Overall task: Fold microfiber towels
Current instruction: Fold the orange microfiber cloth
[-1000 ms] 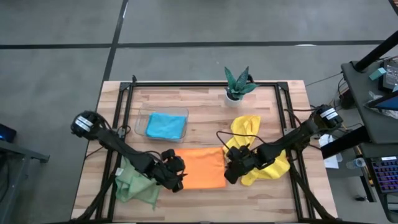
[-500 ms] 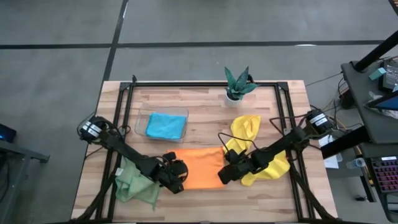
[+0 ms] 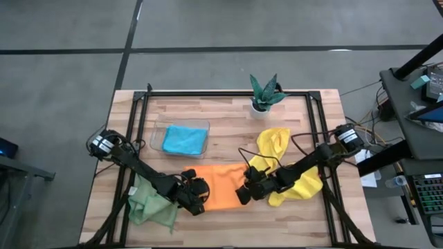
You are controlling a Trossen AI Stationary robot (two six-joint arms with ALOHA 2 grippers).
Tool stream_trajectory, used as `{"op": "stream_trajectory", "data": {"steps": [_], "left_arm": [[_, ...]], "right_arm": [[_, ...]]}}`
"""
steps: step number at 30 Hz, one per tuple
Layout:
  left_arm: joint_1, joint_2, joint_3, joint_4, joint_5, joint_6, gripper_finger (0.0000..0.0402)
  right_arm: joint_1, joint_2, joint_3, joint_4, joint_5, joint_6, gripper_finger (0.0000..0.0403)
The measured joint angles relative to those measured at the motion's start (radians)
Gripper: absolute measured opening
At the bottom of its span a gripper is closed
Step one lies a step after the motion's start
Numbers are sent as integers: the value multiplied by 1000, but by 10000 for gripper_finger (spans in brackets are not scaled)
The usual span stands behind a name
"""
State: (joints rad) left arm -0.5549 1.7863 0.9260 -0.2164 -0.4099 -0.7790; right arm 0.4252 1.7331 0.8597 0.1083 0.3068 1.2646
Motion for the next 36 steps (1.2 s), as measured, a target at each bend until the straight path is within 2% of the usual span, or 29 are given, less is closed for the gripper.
{"op": "stream_trajectory", "data": {"steps": [4, 10, 12, 18, 26, 31, 36], "left_arm": [[0, 0, 2, -1, 0, 0, 173], [-2, -26, 13, -19, 39, 7, 173], [-8, -56, 14, -48, 56, -1, 173], [-41, -138, 14, -134, 64, -29, 173], [-99, -153, 4, -139, 55, -55, 173], [-114, -165, 4, -140, 26, -54, 173], [-133, -187, 2, -154, 3, -54, 173]], "right_arm": [[-6, 5, 0, -1, 7, -30, 179], [-7, -3, 0, 1, 33, -109, 45], [-7, -14, 0, -9, 17, -135, 20], [-7, -89, -1, -176, -52, -158, 10], [0, -222, -1, -391, -110, -116, 9], [0, -291, -1, -384, -105, -112, 9], [-2, -297, -1, -289, -98, -115, 9]]}}
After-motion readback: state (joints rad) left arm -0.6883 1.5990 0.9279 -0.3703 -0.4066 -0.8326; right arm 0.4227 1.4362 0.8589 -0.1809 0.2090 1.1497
